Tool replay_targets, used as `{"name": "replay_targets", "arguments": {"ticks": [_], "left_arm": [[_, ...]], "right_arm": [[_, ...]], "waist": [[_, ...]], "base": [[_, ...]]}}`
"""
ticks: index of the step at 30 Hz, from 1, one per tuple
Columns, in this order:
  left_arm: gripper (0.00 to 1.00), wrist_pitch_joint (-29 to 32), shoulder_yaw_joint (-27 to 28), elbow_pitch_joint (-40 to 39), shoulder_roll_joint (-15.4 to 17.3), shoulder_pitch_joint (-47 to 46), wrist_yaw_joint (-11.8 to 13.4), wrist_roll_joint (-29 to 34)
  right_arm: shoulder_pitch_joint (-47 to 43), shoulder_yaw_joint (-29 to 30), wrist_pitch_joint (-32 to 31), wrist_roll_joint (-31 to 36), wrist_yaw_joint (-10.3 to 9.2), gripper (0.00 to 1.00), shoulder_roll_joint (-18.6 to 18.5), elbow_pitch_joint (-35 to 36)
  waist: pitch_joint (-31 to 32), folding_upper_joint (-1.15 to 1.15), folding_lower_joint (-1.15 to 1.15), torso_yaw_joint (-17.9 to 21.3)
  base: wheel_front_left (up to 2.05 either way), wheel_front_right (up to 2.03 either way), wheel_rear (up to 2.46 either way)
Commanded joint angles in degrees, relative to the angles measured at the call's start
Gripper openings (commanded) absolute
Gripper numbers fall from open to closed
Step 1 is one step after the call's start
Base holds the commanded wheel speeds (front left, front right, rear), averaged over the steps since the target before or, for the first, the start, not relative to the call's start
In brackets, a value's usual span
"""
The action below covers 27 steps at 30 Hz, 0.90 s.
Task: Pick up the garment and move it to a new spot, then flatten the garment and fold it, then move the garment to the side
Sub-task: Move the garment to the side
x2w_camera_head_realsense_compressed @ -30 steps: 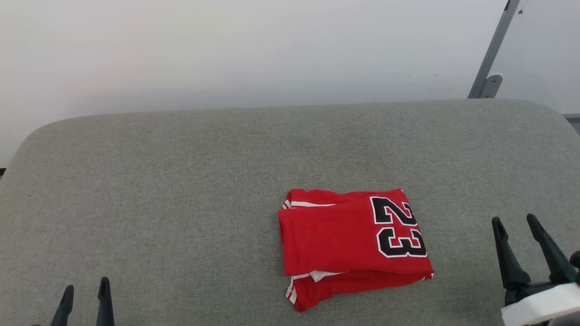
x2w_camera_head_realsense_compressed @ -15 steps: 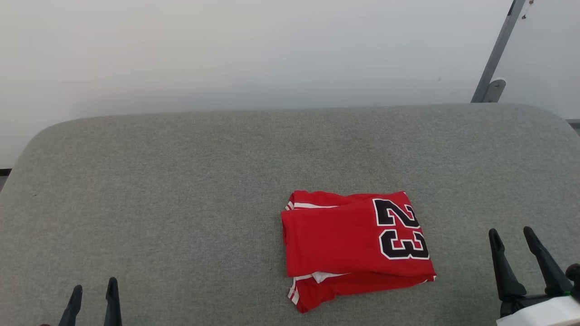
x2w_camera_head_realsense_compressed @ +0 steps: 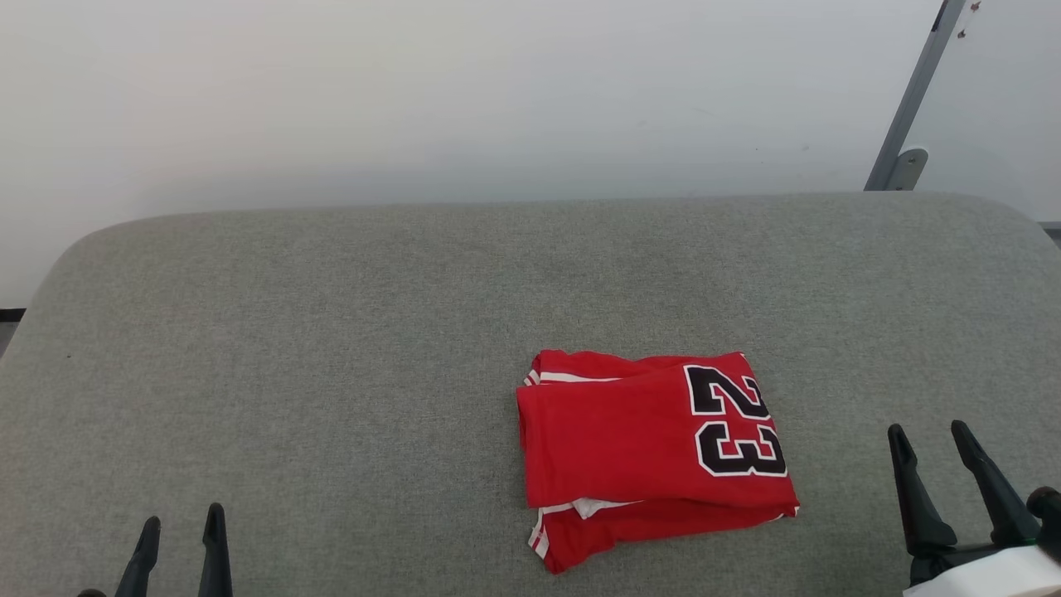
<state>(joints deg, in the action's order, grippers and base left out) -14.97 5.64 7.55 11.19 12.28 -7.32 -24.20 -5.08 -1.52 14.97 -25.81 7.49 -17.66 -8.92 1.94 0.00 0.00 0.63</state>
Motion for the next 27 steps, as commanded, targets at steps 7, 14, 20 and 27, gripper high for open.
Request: {"name": "replay_targets", "arguments": {"ticks": [7,14,20,27], "left_arm": [[1.00,-0.28,0.13,-0.59,-0.25,-0.57,-0.15,-0.44],[1.00,-0.27,-1.15,-0.84,-0.59,-1.18,-0.16,-0.76],[1.00,-0.28,-2.42,-0.92,-0.55,-1.60,-0.16,-1.06],[1.00,-0.28,-4.51,-0.54,-0.64,-3.23,-0.16,-1.62]], "right_arm": [[0.97,-1.70,0.28,-0.44,0.00,1.00,-0.66,-1.57],[7.25,-10.02,-2.41,-6.11,0.00,1.00,-5.75,-8.61],[13.38,-16.26,-11.57,-11.91,0.00,1.00,-10.63,-11.13],[21.57,-21.79,-27.67,-20.37,-0.01,1.00,-15.37,-13.62]], "waist": [[-0.07,0.00,0.00,-0.25],[-1.04,0.00,0.00,-1.97],[-2.25,0.00,0.00,-3.99],[-5.12,0.00,0.00,-6.79]], "base": [[0.00,0.00,0.00],[0.00,0.00,0.00],[0.00,0.00,0.00],[0.00,0.00,0.00]]}}
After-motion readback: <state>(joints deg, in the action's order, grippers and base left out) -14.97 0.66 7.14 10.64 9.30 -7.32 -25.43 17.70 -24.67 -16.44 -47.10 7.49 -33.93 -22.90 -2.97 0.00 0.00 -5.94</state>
